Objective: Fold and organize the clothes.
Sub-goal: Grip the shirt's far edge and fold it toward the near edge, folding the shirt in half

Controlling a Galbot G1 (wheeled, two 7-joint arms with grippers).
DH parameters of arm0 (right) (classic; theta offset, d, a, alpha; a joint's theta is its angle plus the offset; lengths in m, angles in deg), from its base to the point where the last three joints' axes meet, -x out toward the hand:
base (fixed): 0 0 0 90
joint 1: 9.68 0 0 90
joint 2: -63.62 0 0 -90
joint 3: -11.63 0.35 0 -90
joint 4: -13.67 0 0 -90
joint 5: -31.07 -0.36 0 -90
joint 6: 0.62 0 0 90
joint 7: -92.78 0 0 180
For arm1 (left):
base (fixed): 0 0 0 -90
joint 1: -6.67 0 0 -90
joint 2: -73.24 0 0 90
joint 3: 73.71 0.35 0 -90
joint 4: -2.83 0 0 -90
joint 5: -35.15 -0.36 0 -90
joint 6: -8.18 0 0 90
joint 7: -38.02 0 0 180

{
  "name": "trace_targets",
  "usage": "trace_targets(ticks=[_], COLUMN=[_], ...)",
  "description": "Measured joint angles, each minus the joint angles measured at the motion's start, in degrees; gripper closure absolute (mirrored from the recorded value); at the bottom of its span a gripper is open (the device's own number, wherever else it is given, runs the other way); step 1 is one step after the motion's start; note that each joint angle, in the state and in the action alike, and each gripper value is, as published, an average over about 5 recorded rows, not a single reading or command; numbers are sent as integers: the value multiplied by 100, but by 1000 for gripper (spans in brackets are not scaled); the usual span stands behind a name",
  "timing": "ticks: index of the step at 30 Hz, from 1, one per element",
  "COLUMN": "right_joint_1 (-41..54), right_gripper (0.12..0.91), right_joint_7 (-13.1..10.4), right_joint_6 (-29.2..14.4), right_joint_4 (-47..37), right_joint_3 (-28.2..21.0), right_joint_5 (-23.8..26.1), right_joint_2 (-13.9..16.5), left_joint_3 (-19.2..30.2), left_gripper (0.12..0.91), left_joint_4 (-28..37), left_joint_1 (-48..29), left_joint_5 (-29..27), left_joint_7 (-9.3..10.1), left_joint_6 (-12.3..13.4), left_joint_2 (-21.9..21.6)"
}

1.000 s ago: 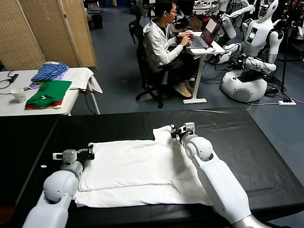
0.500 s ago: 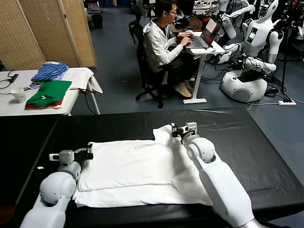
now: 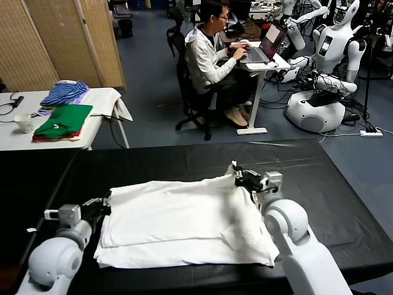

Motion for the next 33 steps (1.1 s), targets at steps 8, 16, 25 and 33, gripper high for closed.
trace_targets(ticks=[8,16,25,33], right_joint_1=[-109,-132,-112,-116], right_gripper=[881,881,881,881], right_joint_7=[-47,-152,-180,-143], right_joint_6=[0,0,0,0], right_joint_4=[-146,-320,-438,-361], right_joint_3=[-33,-35,-53,-52], right_joint_5=[30,46,46,45], right_joint_2=[-56,-61,-93,-116], left_joint_3=[38,12,-5,-178], left_gripper=[885,885,885,885], left_joint_4=[48,30,-148,-258], left_joint_1=[108,169,260,114], left_joint_5=[-99,-375,-890,-527], left_joint_7=[10,-93,-324,-76], left_joint_6=[0,0,0,0], left_joint_2=[44,47,95,113])
